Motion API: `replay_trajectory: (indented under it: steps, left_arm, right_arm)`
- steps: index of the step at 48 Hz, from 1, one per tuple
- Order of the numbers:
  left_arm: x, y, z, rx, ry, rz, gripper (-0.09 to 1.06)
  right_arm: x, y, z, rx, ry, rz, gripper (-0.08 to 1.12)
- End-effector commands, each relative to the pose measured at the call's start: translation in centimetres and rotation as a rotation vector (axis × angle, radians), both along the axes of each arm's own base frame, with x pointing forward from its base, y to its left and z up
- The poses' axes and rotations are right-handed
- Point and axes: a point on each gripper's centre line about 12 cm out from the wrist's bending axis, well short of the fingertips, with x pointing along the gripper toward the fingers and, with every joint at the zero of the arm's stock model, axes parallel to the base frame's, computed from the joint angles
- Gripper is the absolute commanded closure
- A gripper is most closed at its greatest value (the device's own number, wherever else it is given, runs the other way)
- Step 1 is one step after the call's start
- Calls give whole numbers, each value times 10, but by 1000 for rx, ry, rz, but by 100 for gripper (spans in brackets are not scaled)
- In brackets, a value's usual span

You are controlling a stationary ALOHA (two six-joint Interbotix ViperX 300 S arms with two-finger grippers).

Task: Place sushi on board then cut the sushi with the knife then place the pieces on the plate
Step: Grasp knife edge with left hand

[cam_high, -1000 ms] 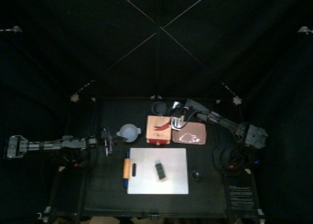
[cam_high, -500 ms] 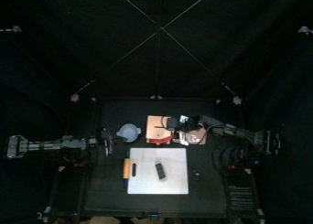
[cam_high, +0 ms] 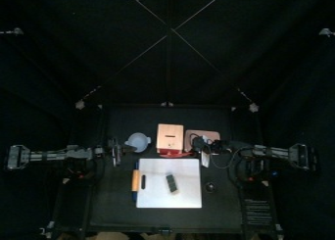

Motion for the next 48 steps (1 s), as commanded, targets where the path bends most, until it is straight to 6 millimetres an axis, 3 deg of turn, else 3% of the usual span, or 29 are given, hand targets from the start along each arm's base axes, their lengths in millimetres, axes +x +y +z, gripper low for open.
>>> replay_trajectory:
  steps: [1,24,48]
  left_arm:
    - [6,-8,10,4,-27,-37,88]
    - [38,-23,1,-29,51,-108,36]
    - [73,-37,-21,-77,173,-143,19]
  right_arm:
    - [-4,7,0,-25,-96,1,89]
    - [11,26,-34,-44,-113,43,90]
    - [19,34,-52,-47,-108,57,90]
